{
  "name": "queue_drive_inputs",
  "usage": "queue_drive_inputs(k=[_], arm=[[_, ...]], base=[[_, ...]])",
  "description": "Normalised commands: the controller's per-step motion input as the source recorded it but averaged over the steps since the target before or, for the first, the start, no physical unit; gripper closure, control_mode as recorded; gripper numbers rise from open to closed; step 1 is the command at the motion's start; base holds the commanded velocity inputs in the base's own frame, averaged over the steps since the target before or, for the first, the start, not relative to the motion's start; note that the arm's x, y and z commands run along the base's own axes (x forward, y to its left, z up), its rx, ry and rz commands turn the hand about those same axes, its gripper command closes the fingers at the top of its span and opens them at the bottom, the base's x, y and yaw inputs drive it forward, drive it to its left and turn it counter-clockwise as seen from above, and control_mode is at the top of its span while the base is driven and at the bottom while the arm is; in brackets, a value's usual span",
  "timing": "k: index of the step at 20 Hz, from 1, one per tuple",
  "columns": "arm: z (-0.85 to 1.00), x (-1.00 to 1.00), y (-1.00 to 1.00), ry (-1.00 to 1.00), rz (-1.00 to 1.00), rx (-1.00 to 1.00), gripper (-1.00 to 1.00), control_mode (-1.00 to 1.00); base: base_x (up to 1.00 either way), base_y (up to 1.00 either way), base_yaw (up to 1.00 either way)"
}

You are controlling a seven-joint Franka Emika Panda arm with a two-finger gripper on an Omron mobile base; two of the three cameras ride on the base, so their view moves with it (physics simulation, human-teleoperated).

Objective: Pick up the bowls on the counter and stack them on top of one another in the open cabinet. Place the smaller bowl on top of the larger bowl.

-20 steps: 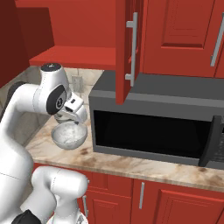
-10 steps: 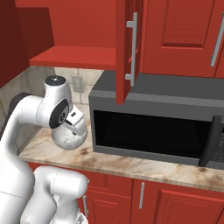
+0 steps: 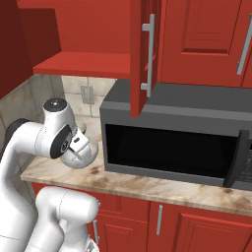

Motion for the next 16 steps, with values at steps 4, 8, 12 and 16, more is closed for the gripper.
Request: queue_drive_inputs(k=[4, 8, 12, 16], arm=[[-0.18, 0.00, 0.13, -0.03, -0.10, 0.00, -1.00, -1.00], [-0.19, 0.00, 0.12, -0.02, -0.10, 0.02, -1.00, -1.00], [-0.16, 0.00, 0.11, -0.01, -0.07, 0.03, -1.00, -1.00], [-0.17, 0.00, 0.10, 0.00, -0.04, 0.03, -1.00, -1.00]], base=[[0.00, 0.00, 0.00], [0.00, 0.00, 0.00], [0.00, 0.00, 0.00], [0.00, 0.00, 0.00]])
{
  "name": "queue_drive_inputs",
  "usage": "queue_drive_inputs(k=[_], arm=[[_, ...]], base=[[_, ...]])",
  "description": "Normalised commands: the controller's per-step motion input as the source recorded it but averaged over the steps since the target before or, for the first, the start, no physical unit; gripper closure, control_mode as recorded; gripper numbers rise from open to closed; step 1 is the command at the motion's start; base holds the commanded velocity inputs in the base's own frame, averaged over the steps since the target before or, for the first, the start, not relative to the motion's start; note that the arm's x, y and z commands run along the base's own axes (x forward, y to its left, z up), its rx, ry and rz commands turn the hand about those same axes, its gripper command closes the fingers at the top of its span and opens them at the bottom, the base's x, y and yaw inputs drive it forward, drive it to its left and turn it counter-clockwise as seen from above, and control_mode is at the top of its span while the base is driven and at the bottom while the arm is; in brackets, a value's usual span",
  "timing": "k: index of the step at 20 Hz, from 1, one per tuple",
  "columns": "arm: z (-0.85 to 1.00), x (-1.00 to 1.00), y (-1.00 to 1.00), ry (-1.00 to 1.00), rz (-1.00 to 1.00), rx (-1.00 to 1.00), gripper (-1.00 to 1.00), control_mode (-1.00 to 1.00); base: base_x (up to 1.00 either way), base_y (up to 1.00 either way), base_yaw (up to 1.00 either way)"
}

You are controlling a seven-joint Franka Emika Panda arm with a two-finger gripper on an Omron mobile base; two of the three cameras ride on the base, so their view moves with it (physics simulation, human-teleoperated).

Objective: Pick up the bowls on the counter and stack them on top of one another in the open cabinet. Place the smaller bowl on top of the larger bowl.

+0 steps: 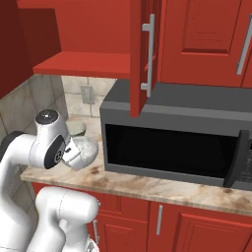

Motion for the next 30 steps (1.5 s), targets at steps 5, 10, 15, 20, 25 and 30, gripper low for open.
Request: queue_drive_inputs(k=[5, 10, 15, 20, 25, 30], arm=[[-0.16, 0.00, 0.10, 0.00, -0.04, 0.01, -1.00, -1.00], [-0.17, 0.01, 0.11, -0.01, -0.04, 0.00, -1.00, -1.00], [-0.19, 0.03, 0.08, -0.01, -0.03, 0.00, -1.00, -1.00], [-0.17, 0.01, 0.03, -0.01, -0.02, 0.00, -1.00, -1.00], [-0.20, 0.03, 0.03, 0.00, -0.02, 0.00, -1.00, -1.00], [-0.15, 0.08, -0.02, 0.00, -0.01, 0.00, -1.00, -1.00]], base=[[0.00, 0.00, 0.00], [0.00, 0.00, 0.00], [0.00, 0.00, 0.00], [0.00, 0.00, 0.00], [0.00, 0.00, 0.00], [0.00, 0.00, 0.00]])
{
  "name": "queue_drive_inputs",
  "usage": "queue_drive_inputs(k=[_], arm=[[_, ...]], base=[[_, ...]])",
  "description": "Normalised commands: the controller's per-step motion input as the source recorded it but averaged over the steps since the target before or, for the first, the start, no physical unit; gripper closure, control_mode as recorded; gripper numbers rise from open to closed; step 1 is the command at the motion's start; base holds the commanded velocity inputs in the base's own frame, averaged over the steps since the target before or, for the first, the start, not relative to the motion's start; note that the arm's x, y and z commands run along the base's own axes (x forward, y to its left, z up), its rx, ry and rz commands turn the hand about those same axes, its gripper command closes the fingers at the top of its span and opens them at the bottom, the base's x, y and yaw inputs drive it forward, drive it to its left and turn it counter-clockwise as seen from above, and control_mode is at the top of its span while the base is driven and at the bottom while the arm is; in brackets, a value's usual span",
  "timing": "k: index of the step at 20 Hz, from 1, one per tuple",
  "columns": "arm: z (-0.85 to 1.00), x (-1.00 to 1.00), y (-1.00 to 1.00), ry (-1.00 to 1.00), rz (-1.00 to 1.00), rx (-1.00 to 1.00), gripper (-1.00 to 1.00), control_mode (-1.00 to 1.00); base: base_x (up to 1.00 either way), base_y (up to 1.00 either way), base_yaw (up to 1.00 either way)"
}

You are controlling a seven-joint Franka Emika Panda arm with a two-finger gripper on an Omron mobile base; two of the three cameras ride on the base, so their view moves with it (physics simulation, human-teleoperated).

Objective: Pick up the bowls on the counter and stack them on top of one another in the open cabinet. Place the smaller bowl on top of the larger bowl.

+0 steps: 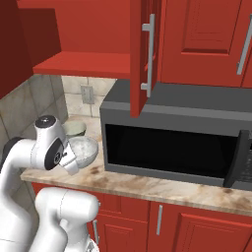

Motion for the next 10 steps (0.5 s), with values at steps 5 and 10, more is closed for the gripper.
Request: queue_drive_inputs(k=[5, 10], arm=[[-0.07, 0.17, -0.01, -0.03, -0.01, 0.00, -1.00, -1.00], [-0.06, 0.21, 0.00, -0.04, -0.01, 0.00, -1.00, -1.00]], base=[[0.00, 0.00, 0.00], [0.00, 0.00, 0.00]])
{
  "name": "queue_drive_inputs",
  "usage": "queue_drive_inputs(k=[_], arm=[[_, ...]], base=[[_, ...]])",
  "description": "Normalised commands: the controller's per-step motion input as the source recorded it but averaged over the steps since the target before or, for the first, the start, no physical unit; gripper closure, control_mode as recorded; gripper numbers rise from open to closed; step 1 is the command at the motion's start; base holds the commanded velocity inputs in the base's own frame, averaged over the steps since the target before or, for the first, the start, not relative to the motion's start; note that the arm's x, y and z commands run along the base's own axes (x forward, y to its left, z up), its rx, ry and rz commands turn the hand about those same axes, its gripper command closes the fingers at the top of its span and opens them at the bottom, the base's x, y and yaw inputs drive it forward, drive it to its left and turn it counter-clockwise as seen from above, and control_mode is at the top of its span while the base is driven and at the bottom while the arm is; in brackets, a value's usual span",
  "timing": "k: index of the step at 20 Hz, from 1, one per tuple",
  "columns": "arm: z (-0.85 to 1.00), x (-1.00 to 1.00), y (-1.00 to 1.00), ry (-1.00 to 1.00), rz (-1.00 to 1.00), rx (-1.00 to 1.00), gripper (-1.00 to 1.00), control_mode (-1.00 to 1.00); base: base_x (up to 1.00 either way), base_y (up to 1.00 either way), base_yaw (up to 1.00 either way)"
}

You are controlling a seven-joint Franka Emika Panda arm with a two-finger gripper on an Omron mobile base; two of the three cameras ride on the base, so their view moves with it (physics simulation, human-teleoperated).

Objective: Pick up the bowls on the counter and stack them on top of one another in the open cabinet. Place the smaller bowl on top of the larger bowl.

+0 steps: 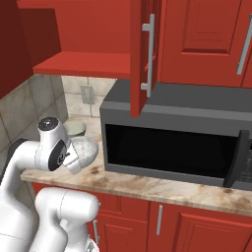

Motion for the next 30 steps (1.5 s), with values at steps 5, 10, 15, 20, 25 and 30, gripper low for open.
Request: queue_drive_inputs(k=[5, 10, 15, 20, 25, 30], arm=[[-0.13, 0.25, 0.00, -0.01, -0.01, 0.02, -1.00, -1.00], [-0.15, 0.26, 0.00, 0.00, -0.01, 0.00, -1.00, -1.00], [-0.11, 0.26, 0.06, -0.01, -0.04, 0.00, -1.00, -1.00], [-0.14, 0.23, 0.02, -0.01, -0.03, 0.00, -1.00, -1.00], [-0.18, 0.15, -0.03, 0.01, -0.03, 0.01, -1.00, -1.00], [-0.23, 0.09, -0.05, 0.03, -0.03, 0.01, -1.00, -1.00]], base=[[0.00, 0.00, 0.00], [0.00, 0.00, 0.00], [0.00, 0.00, 0.00], [0.00, 0.00, 0.00], [0.00, 0.00, 0.00], [0.00, 0.00, 0.00]])
